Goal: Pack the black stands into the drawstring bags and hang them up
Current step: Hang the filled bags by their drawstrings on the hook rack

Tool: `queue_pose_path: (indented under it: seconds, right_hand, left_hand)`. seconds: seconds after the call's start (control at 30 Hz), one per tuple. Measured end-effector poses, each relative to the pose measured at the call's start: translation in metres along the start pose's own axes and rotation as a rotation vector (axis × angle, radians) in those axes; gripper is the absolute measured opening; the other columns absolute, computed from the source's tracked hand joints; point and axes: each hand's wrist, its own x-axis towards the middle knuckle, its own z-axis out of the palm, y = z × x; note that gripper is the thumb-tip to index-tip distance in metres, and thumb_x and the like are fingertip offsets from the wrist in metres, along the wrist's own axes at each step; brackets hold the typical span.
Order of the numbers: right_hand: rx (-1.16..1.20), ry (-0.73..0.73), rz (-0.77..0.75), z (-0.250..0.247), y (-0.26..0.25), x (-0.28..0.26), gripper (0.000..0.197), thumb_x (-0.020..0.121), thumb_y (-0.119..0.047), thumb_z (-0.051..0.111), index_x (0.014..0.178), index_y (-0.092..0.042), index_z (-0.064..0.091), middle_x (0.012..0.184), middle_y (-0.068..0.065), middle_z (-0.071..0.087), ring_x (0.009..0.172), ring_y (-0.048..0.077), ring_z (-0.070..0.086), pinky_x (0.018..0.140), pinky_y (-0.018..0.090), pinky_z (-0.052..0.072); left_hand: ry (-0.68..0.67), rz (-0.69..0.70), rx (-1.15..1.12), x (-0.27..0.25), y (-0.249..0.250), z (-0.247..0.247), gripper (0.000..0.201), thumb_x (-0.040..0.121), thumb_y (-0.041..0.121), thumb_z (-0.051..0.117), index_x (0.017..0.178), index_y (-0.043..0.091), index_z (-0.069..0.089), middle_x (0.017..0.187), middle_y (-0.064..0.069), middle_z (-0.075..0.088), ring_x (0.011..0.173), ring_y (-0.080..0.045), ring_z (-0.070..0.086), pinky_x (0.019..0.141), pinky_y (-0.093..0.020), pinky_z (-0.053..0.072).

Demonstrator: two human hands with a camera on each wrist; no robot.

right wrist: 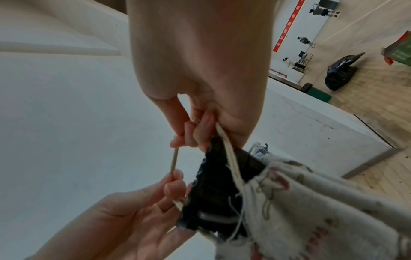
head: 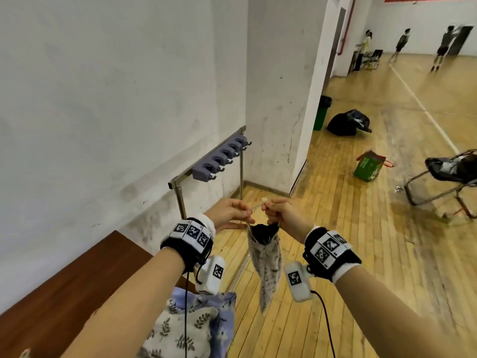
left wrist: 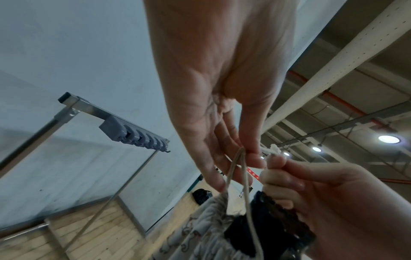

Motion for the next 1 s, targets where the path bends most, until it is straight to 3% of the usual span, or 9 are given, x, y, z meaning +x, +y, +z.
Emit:
queue_pose_path:
  seconds: [0.13, 0.27, 0.37, 0.47, 0.53, 0.63, 0.83, 1.0]
  right_hand:
    - [-0.029, -0.040, 0.053, -0.014, 0.005, 0.056, 0.024, 0.095, 0.004, 0.041, 0.076, 0.001, 0.056, 0.051, -0.002, 0.039, 0.042, 0.007, 0.032, 0.053, 0.024, 0.026]
    - [-0.021, -0.093, 0.137, -0.027, 0.020, 0.124, 0.029, 0.091, 0.007, 0.039, 0.070, -0.001, 0.058, 0.068, 0.009, 0.040, 0.045, 0.009, 0.031, 0.049, 0.021, 0.026]
    - [-0.073, -0.153, 0.193, -0.030, 0.026, 0.167, 0.038, 0.091, 0.002, 0.042, 0.062, -0.009, 0.064, 0.068, 0.007, 0.036, 0.049, 0.011, 0.031, 0.052, 0.022, 0.028]
    - [-0.143, -0.235, 0.211, -0.028, 0.026, 0.209, 0.024, 0.084, -0.010, 0.054, 0.065, -0.011, 0.069, 0.069, 0.008, 0.040, 0.052, 0.012, 0.032, 0.056, 0.027, 0.022]
    - [-0.164, -0.245, 0.231, -0.027, 0.026, 0.236, 0.023, 0.087, -0.007, 0.054, 0.068, -0.008, 0.067, 0.070, 0.008, 0.044, 0.052, 0.011, 0.033, 0.056, 0.027, 0.021]
    - [-0.178, -0.301, 0.230, -0.023, 0.026, 0.274, 0.019, 0.089, -0.002, 0.050, 0.072, -0.002, 0.060, 0.072, 0.010, 0.040, 0.050, 0.010, 0.033, 0.049, 0.020, 0.031]
    - [-0.237, -0.390, 0.279, -0.019, 0.029, 0.355, 0.024, 0.091, 0.004, 0.046, 0.074, 0.001, 0.062, 0.056, 0.002, 0.041, 0.047, 0.009, 0.038, 0.048, 0.017, 0.036]
    - [-0.285, -0.506, 0.316, -0.016, 0.043, 0.420, 0.030, 0.093, 0.005, 0.045, 0.067, -0.003, 0.059, 0.058, 0.003, 0.040, 0.049, 0.012, 0.037, 0.048, 0.017, 0.037]
  left_hand:
    - [0.050, -0.005, 0.004, 0.040, -0.003, -0.019, 0.008, 0.090, -0.001, 0.059, 0.086, 0.006, 0.060, 0.073, -0.006, 0.071, 0.074, -0.016, 0.070, 0.069, -0.025, 0.058]
    - [0.088, -0.029, 0.021, 0.086, -0.008, -0.045, 0.010, 0.090, -0.003, 0.057, 0.085, 0.006, 0.061, 0.068, -0.004, 0.071, 0.067, -0.011, 0.070, 0.059, -0.020, 0.053]
    - [0.097, -0.060, 0.063, 0.115, -0.008, -0.069, 0.006, 0.091, -0.001, 0.058, 0.088, 0.004, 0.060, 0.074, -0.006, 0.071, 0.067, -0.010, 0.070, 0.061, -0.020, 0.054]
    - [0.136, -0.066, 0.083, 0.142, -0.009, -0.095, 0.009, 0.091, -0.001, 0.058, 0.086, 0.006, 0.061, 0.074, -0.003, 0.071, 0.069, -0.007, 0.070, 0.068, -0.021, 0.056]
    - [0.175, -0.089, 0.059, 0.157, -0.012, -0.108, 0.011, 0.090, -0.001, 0.058, 0.085, 0.007, 0.061, 0.069, 0.001, 0.071, 0.068, -0.007, 0.070, 0.068, -0.021, 0.055]
    - [0.246, -0.098, 0.021, 0.179, -0.020, -0.121, 0.011, 0.090, -0.001, 0.059, 0.083, 0.008, 0.060, 0.066, 0.001, 0.072, 0.067, -0.007, 0.070, 0.064, -0.020, 0.054]
    - [0.446, -0.090, -0.056, 0.227, -0.033, -0.148, 0.015, 0.088, 0.001, 0.062, 0.078, 0.011, 0.060, 0.070, -0.001, 0.071, 0.069, -0.009, 0.068, 0.057, -0.016, 0.051]
    - [0.585, -0.158, -0.059, 0.266, -0.042, -0.171, 0.011, 0.088, 0.004, 0.064, 0.080, 0.011, 0.061, 0.083, -0.008, 0.070, 0.085, -0.020, 0.067, 0.073, -0.029, 0.051]
